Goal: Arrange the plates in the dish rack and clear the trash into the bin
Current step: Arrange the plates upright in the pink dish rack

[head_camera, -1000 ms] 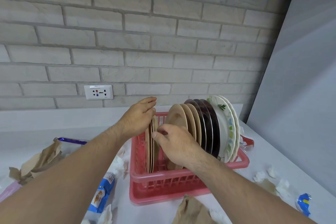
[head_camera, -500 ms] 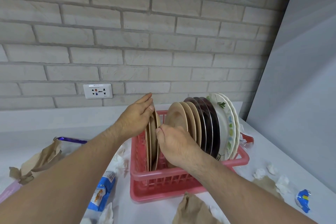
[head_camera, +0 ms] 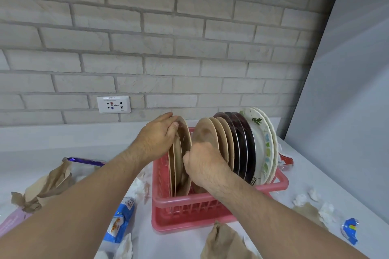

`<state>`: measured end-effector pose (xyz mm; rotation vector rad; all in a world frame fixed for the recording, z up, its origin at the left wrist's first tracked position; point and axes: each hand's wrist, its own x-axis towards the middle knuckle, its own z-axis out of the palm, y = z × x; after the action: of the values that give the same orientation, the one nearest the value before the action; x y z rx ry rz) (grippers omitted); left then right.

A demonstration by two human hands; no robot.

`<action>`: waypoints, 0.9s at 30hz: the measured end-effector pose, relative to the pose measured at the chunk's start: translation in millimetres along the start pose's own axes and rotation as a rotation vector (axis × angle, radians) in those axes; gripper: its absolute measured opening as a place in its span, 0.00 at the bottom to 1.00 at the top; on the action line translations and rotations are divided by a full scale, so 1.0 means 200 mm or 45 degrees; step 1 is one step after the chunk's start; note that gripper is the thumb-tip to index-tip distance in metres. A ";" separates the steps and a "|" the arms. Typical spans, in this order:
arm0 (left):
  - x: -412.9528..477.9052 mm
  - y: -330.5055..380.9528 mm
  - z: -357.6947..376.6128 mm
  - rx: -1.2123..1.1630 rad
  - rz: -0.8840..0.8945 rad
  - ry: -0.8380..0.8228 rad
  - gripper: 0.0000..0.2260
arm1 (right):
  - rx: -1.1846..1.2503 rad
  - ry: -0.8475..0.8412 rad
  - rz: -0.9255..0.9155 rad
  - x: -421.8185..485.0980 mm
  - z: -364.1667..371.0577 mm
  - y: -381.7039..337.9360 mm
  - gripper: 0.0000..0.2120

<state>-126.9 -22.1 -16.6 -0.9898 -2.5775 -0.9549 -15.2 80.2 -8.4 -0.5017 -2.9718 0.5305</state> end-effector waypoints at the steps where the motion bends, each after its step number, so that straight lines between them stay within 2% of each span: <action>1: 0.00 -0.01 -0.01 0.027 -0.021 -0.007 0.20 | 0.059 0.033 0.022 -0.01 -0.01 0.00 0.08; 5: 0.01 -0.02 -0.02 0.107 -0.118 -0.039 0.22 | 0.015 0.162 -0.089 -0.01 -0.08 -0.01 0.08; 7: 0.01 -0.03 -0.03 0.144 -0.146 -0.035 0.22 | -0.123 0.230 -0.158 0.02 -0.14 0.00 0.08; 12: 0.00 -0.04 -0.06 0.180 -0.142 -0.051 0.22 | -0.076 0.396 -0.180 0.03 -0.28 -0.02 0.07; 15: 0.01 -0.03 -0.05 0.180 -0.139 -0.064 0.22 | -0.191 0.316 -0.107 0.02 -0.31 -0.02 0.03; 17: 0.01 -0.02 -0.05 0.178 -0.134 -0.069 0.23 | -0.105 0.278 -0.027 0.02 -0.26 -0.03 0.09; 19: 0.01 -0.01 -0.05 0.183 -0.126 -0.063 0.23 | -0.095 0.243 -0.028 0.03 -0.20 -0.02 0.10; 23: 0.01 -0.01 -0.04 0.168 -0.130 -0.043 0.23 | -0.051 0.147 -0.025 0.02 -0.14 -0.02 0.02; 27: 0.01 -0.02 -0.02 0.140 -0.137 -0.035 0.23 | -0.019 0.028 0.079 0.03 -0.11 -0.01 0.09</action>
<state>-132.4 -26.5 -14.0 -0.8493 -2.6973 -0.8193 -18.3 87.6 12.1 -0.5990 -2.9496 0.5048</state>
